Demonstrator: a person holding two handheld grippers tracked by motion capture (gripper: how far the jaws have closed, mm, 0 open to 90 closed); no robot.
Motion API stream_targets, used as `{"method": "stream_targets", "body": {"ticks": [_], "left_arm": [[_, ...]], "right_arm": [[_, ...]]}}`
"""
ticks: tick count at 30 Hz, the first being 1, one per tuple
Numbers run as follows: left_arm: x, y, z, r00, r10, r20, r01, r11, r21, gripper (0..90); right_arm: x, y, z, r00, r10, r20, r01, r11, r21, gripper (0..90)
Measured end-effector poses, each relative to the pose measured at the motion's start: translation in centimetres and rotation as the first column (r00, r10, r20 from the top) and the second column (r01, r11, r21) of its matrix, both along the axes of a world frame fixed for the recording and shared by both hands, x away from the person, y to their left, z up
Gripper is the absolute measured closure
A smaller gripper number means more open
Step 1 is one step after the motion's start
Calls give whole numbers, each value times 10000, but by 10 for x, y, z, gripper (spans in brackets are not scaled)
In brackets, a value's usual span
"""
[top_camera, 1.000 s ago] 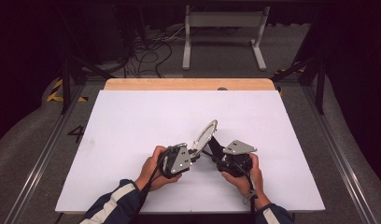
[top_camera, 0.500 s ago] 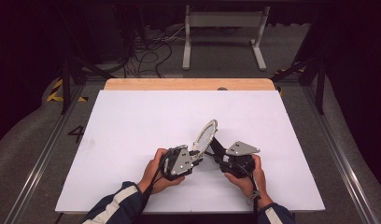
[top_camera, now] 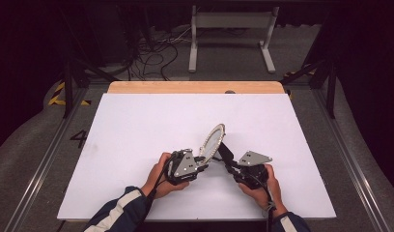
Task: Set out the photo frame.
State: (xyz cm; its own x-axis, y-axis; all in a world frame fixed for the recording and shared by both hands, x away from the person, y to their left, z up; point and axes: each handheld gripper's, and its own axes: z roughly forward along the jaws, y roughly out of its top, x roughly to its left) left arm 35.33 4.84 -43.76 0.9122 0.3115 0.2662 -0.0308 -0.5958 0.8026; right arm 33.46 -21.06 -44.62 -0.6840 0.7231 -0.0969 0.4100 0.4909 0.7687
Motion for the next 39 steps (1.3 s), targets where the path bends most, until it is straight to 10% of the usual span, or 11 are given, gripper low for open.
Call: {"method": "stream_targets", "body": {"ticks": [19, 24, 31, 39], "left_arm": [[1, 9, 4, 9999, -76, -108, 76, 10000, -32, 666], [-1, 41, 9, 9994, 320, -156, -323, 9993, -204, 524], [-11, 82, 8, 9856, 1690, -105, -1691, 9855, -104, 339], [-30, 134, -4, 9606, 2598, -991, -2614, 9652, -34, 184]], "right_arm": [[20, -12, -4, 9942, -1064, 129, 1059, 9938, 326, 709], [-6, -18, 17, 9904, -956, 997, 806, 9861, 1451, 752], [-28, -11, 22, 9902, -653, 1231, 442, 9850, 1670, 740], [-23, 20, 11, 9960, -567, 688, 428, 9812, 1884, 574]]}}
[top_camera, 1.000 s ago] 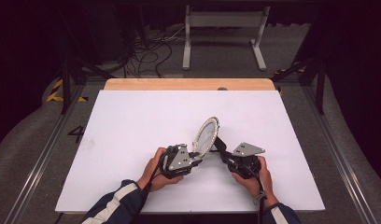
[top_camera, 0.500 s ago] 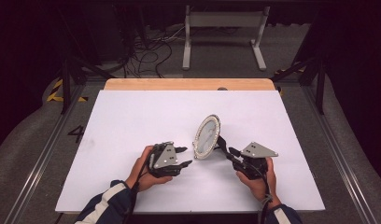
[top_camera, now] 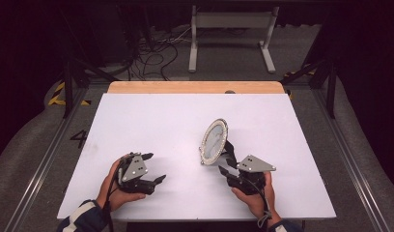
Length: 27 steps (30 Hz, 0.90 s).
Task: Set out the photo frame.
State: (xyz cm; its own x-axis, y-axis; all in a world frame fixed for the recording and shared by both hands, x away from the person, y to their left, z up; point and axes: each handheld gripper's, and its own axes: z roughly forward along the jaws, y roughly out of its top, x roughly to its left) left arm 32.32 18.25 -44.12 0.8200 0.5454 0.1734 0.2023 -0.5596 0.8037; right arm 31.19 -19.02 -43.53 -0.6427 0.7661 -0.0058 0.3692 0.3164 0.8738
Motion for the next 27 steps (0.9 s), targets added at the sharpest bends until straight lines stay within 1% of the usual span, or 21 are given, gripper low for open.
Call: {"method": "stream_targets", "body": {"ticks": [1, 3, 4, 6, 7, 8, 9, 11, 13, 15, 16, 17, 18, 20, 22, 24, 25, 27], "left_arm": [[-2, 5, -2, 9999, 75, -85, -74, 10000, 29, 180], [-7, 11, -4, 9998, 158, -149, -156, 9998, 120, 173], [-10, 16, -5, 9997, 211, -138, -208, 9996, 179, 172], [-13, 21, -5, 9995, 293, -117, -291, 9994, 183, 166], [-14, 24, -4, 9992, 378, -141, -376, 9992, 130, 164], [-15, 27, -4, 9988, 467, -164, -467, 9989, -9, 163], [-15, 28, -4, 9985, 525, -168, -526, 9986, -73, 162], [-15, 28, -4, 9980, 605, -188, -607, 9981, -85, 159], [-17, 28, -6, 9978, 626, -210, -626, 9980, 5, 158], [-19, 28, -8, 9976, 650, -222, -646, 9977, 192, 158], [-20, 29, -10, 9973, 694, -247, -687, 9973, 275, 158], [-21, 30, -10, 9971, 716, -257, -707, 9969, 343, 158], [-22, 31, -11, 9968, 764, -250, -754, 9964, 400, 158], [-25, 34, -12, 9957, 893, -243, -883, 9953, 388, 158], [-27, 38, -12, 9943, 1038, -224, -1029, 9940, 371, 158], [-29, 41, -13, 9929, 1170, -205, -1160, 9923, 438, 158], [-30, 42, -13, 9922, 1226, -221, -1216, 9917, 425, 158], [-32, 44, -13, 9911, 1311, -221, -1300, 9905, 444, 158]], "right_arm": [[1, 4, -2, 10000, 12, -60, -10, 9998, 221, 554], [3, 10, -4, 10000, -57, -61, 59, 9995, 324, 516], [5, 15, -5, 9998, 10, -185, -2, 9991, 424, 507], [8, 26, -9, 9997, -42, -259, 45, 9999, 115, 493], [9, 28, -10, 9996, -64, -279, 67, 9999, 102, 485], [11, 31, -12, 9994, -129, -322, 132, 9999, 86, 476], [14, 33, -13, 9989, -274, -370, 278, 9996, 100, 475], [16, 35, -13, 9987, -333, -391, 339, 9993, 131, 474], [22, 38, -14, 9980, -515, -378, 524, 9984, 230, 471], [27, 40, -14, 9975, -631, -334, 643, 9972, 375, 466], [29, 42, -14, 9973, -700, -226, 710, 9964, 457, 467], [31, 43, -13, 9967, -805, -23, 805, 9948, 626, 481], [33, 44, -13, 9961, -877, 64, 870, 9933, 757, 494], [36, 46, -13, 9953, -965, 45, 957, 9908, 957, 507], [39, 47, -14, 9942, -1073, -7, 1069, 9898, 943, 514], [42, 48, -14, 9925, -1221, -79, 1222, 9864, 1096, 535], [44, 49, -15, 9903, -1384, -95, 1386, 9840, 1122, 554], [46, 50, -15, 9893, -1453, -116, 1456, 9820, 1200, 563]]}}
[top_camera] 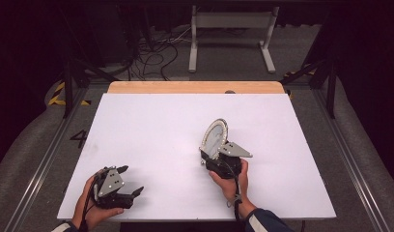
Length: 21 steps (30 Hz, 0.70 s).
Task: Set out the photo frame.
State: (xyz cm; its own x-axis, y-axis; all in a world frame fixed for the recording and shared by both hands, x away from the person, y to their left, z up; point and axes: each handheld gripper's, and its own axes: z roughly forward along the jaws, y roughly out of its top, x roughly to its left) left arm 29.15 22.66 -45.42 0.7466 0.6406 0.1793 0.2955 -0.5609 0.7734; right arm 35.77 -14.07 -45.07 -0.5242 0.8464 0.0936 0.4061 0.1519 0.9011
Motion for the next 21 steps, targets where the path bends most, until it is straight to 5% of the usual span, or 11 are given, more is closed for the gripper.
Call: {"method": "stream_targets", "body": {"ticks": [6, 21], "left_arm": [[1, -1, 0, 10000, -17, 5, 17, 10000, 43, 158], [5, -6, 0, 9996, -274, -32, 274, 9996, 79, 158]], "right_arm": [[1, -1, 1, 9999, 29, -123, -31, 9999, -161, 605], [6, -15, 4, 9911, 1182, -606, -1190, 9928, -113, 659]]}}
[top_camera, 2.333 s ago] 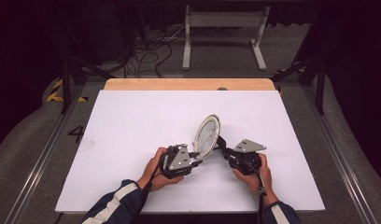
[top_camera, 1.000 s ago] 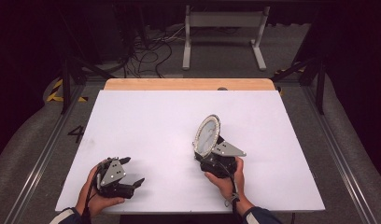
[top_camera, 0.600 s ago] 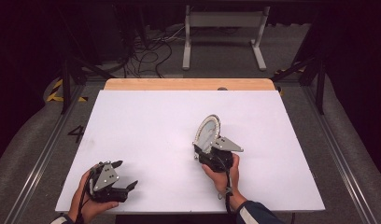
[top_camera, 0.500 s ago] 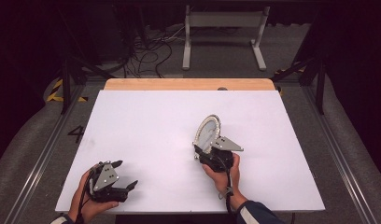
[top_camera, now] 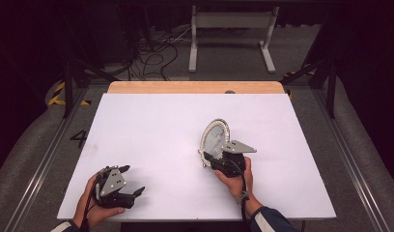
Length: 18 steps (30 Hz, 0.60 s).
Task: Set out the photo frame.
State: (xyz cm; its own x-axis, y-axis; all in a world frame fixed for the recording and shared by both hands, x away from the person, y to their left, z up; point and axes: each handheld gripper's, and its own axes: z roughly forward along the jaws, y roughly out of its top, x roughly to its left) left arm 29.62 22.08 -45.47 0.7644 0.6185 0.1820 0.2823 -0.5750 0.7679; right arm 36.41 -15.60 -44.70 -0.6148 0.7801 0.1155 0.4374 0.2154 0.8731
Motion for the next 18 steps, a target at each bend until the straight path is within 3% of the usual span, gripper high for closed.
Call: {"method": "stream_targets", "body": {"ticks": [4, 8, 10, 18], "left_arm": [[2, -1, 0, 10000, -43, -42, 43, 10000, -66, 158], [9, -7, 3, 9999, -66, -137, 58, 9985, -549, 163], [16, -13, 6, 9999, -126, -67, 121, 9982, -583, 164], [56, -43, 15, 9986, -516, -106, 498, 9905, -1279, 171]], "right_arm": [[3, -2, 2, 9995, 324, -33, -325, 9993, -172, 672], [2, -3, 2, 9994, 352, -43, -352, 9993, -128, 640], [-1, -3, 3, 9995, 306, -8, -306, 9993, -224, 585], [-20, -15, 4, 9999, 33, 118, -31, 9999, -162, 577]]}}
